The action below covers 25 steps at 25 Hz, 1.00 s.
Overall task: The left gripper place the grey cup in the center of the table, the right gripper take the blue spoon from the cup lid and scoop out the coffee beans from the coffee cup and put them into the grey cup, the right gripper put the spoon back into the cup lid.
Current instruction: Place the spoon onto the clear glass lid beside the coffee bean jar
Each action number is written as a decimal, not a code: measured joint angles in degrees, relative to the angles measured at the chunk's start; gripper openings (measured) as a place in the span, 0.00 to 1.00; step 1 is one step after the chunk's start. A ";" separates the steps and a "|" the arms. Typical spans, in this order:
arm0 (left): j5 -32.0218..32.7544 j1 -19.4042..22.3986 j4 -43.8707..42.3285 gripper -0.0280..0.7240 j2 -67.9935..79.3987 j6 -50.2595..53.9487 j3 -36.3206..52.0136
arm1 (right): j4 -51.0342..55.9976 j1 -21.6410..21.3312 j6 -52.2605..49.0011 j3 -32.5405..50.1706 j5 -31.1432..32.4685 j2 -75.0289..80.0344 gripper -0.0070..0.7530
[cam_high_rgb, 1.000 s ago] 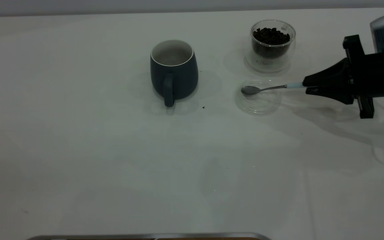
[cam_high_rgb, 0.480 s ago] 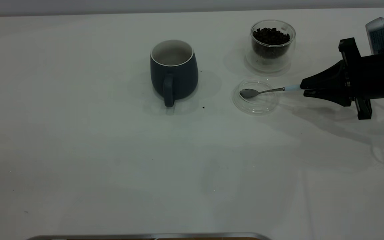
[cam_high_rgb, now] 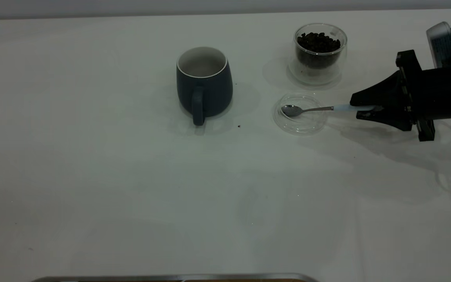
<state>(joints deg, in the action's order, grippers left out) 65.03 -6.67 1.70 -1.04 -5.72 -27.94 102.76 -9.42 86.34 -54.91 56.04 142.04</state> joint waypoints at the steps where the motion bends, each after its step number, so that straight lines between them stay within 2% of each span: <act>1: 0.00 0.00 0.00 0.79 0.00 0.00 0.00 | 0.00 0.22 0.45 0.00 0.34 0.00 0.40; 4: 0.00 0.00 0.00 0.79 0.00 0.00 0.00 | 0.00 1.43 0.98 -0.52 0.64 0.00 0.42; 6: 0.00 0.00 0.00 0.79 0.00 0.00 0.00 | 0.00 2.10 1.19 -1.13 0.67 0.05 0.47; 8: 0.00 0.00 0.00 0.79 0.00 0.00 0.00 | 0.00 2.56 1.27 -1.43 0.16 0.05 0.54; 14: 0.00 0.00 0.00 0.79 0.00 0.00 0.00 | 0.00 2.76 1.27 -1.71 -3.07 0.05 0.85; 16: 0.00 0.00 0.00 0.79 0.00 0.00 0.00 | 0.00 2.70 1.27 -1.71 -4.08 0.05 0.91; 21: 0.00 0.00 0.00 0.79 0.00 0.03 0.00 | -1.49 1.82 1.39 -1.71 -6.86 -0.70 0.93; 25: 0.00 0.00 0.00 0.79 0.00 0.03 0.00 | -3.72 -0.44 2.35 -1.71 -11.09 -4.15 0.92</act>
<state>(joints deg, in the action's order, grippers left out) 65.03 -6.67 1.70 -1.04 -5.69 -27.94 99.05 -9.85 88.69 -56.62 44.95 137.90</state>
